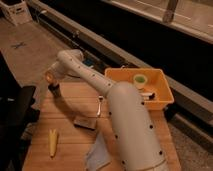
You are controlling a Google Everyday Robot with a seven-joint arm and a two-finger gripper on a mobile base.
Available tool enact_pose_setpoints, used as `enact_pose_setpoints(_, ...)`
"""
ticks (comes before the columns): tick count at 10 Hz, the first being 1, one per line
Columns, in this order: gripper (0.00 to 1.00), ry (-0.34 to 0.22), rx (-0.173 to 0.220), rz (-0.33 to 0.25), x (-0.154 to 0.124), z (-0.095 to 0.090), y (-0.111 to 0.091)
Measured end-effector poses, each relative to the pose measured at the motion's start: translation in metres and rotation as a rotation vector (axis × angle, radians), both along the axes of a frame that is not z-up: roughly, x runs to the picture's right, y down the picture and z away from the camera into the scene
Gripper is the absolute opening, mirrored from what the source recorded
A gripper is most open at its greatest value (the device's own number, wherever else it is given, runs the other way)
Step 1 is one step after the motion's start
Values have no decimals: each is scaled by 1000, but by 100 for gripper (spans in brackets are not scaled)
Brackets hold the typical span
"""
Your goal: Place apple in metal cup
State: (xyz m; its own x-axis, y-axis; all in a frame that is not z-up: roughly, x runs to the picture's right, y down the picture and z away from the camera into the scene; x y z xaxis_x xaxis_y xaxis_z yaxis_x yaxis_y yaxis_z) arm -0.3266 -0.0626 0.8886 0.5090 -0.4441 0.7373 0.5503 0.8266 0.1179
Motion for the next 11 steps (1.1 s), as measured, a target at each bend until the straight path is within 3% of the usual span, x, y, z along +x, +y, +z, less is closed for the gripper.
enact_pose_setpoints(2,2,-10,-31,4,-4,4,7)
enact_pose_setpoints(3,9,-13,-44,6,-4,6,10)
enact_pose_setpoints(9,71,-28,-101,7,-7,1,20)
enact_pose_setpoints(11,77,-19,-123,4,-6,1,23)
